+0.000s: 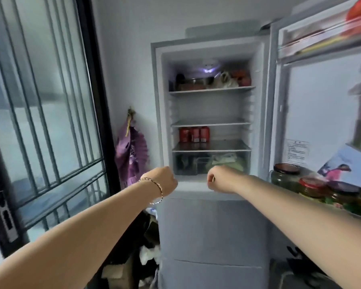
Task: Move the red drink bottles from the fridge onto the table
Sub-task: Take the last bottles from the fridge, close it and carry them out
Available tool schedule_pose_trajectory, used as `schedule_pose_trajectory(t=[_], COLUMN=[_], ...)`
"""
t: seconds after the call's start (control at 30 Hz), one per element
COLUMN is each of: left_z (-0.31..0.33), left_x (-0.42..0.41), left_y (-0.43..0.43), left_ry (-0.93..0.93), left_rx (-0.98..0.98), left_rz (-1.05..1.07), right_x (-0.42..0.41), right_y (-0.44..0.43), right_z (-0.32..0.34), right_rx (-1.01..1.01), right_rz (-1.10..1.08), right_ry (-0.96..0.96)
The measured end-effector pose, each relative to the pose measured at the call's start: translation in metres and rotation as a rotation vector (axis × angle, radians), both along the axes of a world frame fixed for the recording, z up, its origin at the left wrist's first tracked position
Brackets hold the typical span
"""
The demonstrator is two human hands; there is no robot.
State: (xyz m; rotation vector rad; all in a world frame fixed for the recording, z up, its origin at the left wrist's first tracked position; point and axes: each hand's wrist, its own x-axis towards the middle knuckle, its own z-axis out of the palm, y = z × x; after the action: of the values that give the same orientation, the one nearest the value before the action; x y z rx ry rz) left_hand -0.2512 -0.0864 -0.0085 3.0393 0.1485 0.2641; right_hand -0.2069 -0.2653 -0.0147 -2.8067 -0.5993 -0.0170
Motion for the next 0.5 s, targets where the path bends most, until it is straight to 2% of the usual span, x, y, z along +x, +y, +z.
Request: schedule_pose_trajectory(t=[0.17,0.4,0.5], left_z=[-0.001,-0.016,-0.014], left_x=[0.11,0.251,0.312], left_y=[-0.019,-0.029,-0.023], left_ry=[-0.051,-0.065,-0.145], left_rx=[0.079,0.124,0.021], left_rz=[-0.112,-0.116,-0.087], right_x=[0.088,0.231,0.292], right_y=[-0.017,-0.024,-0.02], right_z=[0.017,0.003,0.001], right_rx=[-0.033,-0.003,-0.004], right_rz=[-0.112,-0.158,-0.155], right_ry=[-0.073,-0.128,-0.166])
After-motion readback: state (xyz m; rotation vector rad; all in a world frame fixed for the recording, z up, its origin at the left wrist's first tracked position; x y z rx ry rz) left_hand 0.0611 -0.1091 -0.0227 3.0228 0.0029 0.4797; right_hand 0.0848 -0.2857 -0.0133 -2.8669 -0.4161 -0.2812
